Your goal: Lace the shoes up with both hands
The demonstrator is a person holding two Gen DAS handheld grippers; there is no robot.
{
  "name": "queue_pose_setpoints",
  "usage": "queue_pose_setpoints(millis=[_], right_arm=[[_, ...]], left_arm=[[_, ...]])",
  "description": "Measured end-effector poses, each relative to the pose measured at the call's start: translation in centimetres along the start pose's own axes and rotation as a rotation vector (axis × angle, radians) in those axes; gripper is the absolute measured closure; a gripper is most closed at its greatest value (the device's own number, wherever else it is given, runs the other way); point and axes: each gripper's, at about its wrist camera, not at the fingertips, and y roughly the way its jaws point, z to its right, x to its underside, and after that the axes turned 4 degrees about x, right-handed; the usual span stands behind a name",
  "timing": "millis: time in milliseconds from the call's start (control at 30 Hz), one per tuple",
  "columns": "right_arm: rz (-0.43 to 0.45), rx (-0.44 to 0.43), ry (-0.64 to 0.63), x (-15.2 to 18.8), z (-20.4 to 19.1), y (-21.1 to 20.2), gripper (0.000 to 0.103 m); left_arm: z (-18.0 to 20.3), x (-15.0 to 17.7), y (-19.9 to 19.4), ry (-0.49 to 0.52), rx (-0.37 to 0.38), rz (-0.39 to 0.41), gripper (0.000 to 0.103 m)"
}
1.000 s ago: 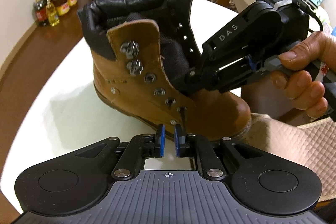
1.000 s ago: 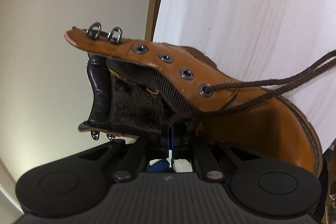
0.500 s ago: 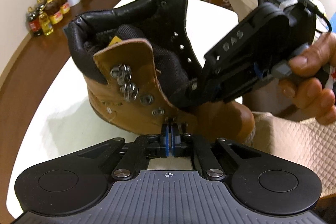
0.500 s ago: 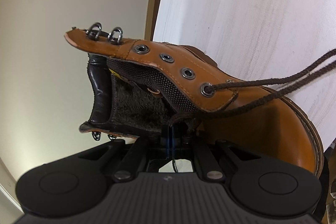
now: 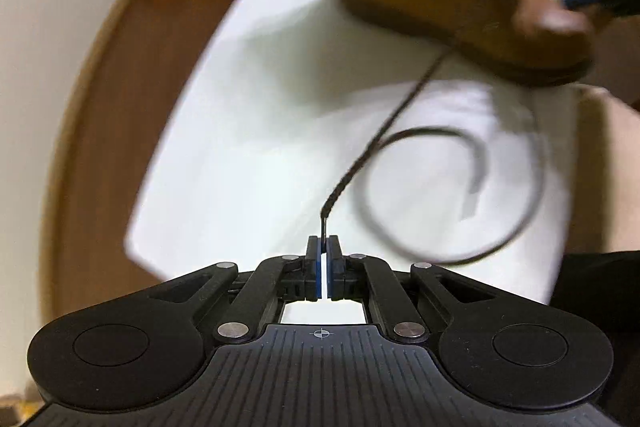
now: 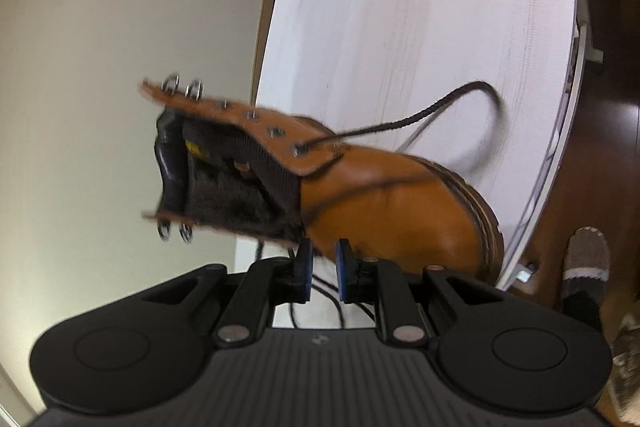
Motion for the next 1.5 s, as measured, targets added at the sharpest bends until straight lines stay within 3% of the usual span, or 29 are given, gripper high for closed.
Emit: queue_pose_setpoints(millis=[100,267,467,633,700,767,867,1067,1133,1267,1300,1400,1467,1500], right_arm=[[-0.034,-0.006,-0.068,1.4,-1.3,1.5,0.088],[-0.083,0.088,-0.372,5.8,-6.8,5.4,0.088],[-0.036,0.360,-0.609,11.7,-11.3,14.4,0.088],[0.096,0.495,-0.601,13.8,-12.7,18.4,0.087],[0.102,0.505,-0.596,14.0,-13.0,19.3,0.089],[0.122,0.534,-0.606,14.6,-13.9,20.9,0.089],[0.140,0.572,-0.626,15.1,-15.0,22.5,0.100],[0.130,0.638,-0.712,15.6,-17.4,22.5,0.101],[0.145,0.669,-0.784,16.2,-18.3,21.3,0.101],[0.153,0.722,-0.996,17.8,-21.0,19.6,0.101],[0.146,0.723,-1.036,18.1,-21.8,19.7,0.101],[0.126,0.717,-1.180,19.5,-23.7,19.5,0.101],[0.109,0.682,-1.246,19.7,-24.5,19.2,0.101],[0.108,0.670,-1.275,19.6,-24.1,18.8,0.101]], left_arm=[[-1.2,0.2,0.4,-0.022,-0.042,0.008,0.101],[-3.5,0.0,2.1,0.000,-0.097,0.023,0.101],[-6.4,2.5,2.6,0.062,-0.129,0.021,0.101],[-9.1,4.1,3.6,0.064,-0.197,-0.004,0.101],[-11.2,5.1,3.8,0.046,-0.264,-0.024,0.101],[-12.9,5.9,3.8,0.008,-0.276,-0.040,0.101],[-14.4,6.8,3.8,-0.031,-0.271,-0.064,0.100],[-14.3,7.3,2.2,-0.089,-0.085,-0.053,0.094],[-13.8,7.0,1.5,-0.085,-0.070,-0.035,0.093],[-10.3,5.6,-1.7,0.003,0.005,0.103,0.093],[-9.2,4.9,-2.6,0.047,0.053,0.148,0.093],[-3.1,1.3,-6.6,0.311,0.278,0.340,0.090],[0.1,0.0,-8.1,0.464,0.370,0.431,0.090],[0.7,-0.2,-8.0,0.496,0.390,0.447,0.090]])
